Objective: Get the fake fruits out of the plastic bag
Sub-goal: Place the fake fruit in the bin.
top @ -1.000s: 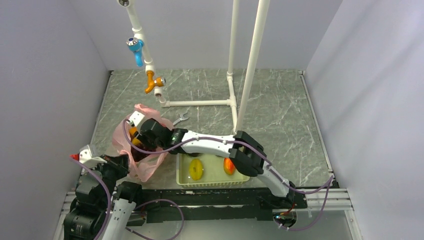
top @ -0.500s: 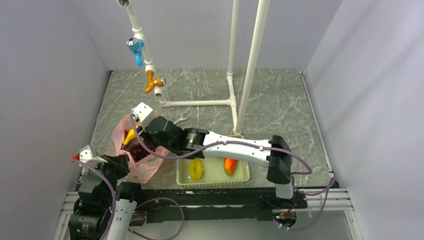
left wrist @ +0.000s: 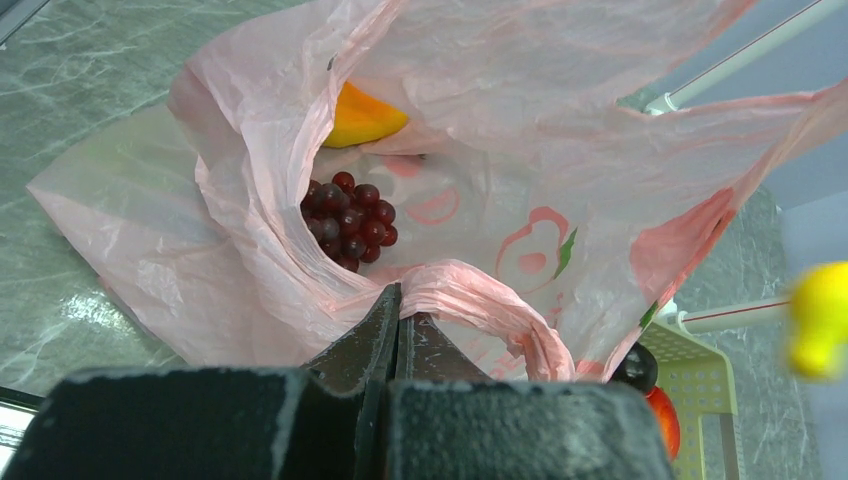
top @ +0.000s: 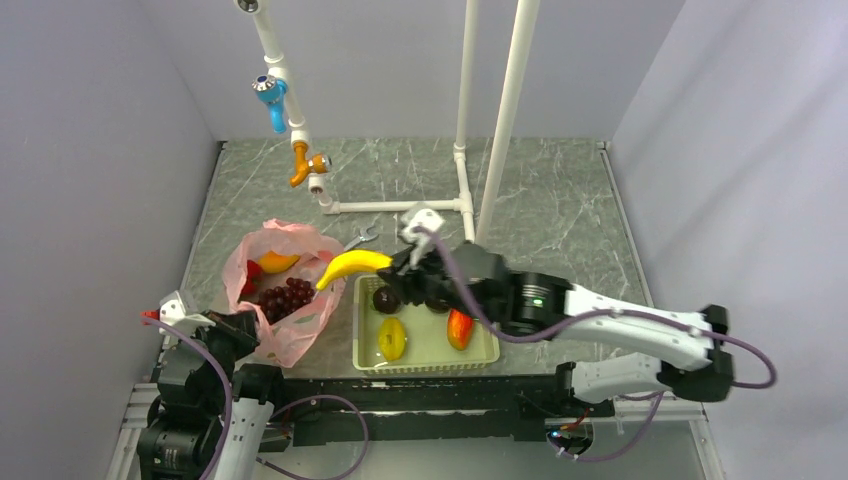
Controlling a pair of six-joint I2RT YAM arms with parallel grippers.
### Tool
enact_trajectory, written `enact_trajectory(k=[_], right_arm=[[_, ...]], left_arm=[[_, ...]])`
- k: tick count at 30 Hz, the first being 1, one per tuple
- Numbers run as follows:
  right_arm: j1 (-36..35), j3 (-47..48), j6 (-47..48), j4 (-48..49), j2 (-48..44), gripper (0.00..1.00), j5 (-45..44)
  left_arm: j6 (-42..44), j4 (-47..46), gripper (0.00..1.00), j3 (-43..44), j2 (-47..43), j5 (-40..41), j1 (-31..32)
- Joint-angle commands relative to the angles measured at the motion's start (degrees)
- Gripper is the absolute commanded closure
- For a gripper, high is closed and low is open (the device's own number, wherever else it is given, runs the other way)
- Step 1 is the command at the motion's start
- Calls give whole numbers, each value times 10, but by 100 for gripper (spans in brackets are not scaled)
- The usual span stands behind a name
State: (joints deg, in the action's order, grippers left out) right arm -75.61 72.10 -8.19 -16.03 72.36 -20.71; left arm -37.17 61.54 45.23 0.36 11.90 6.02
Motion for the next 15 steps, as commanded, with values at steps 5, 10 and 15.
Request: enact_trajectory(k=[5, 10, 15], right_arm=[[2, -129, -34, -7, -204, 100, -73], [90, -192, -131, -82, -215, 100, -70], [186, -210, -176, -101, -147, 100, 68]], left_arm=[[-13, 11, 100, 11, -171, 16, -3], [-12, 3, 100, 6, -170, 10, -4], [0, -6, 100, 3, -170, -9, -6]])
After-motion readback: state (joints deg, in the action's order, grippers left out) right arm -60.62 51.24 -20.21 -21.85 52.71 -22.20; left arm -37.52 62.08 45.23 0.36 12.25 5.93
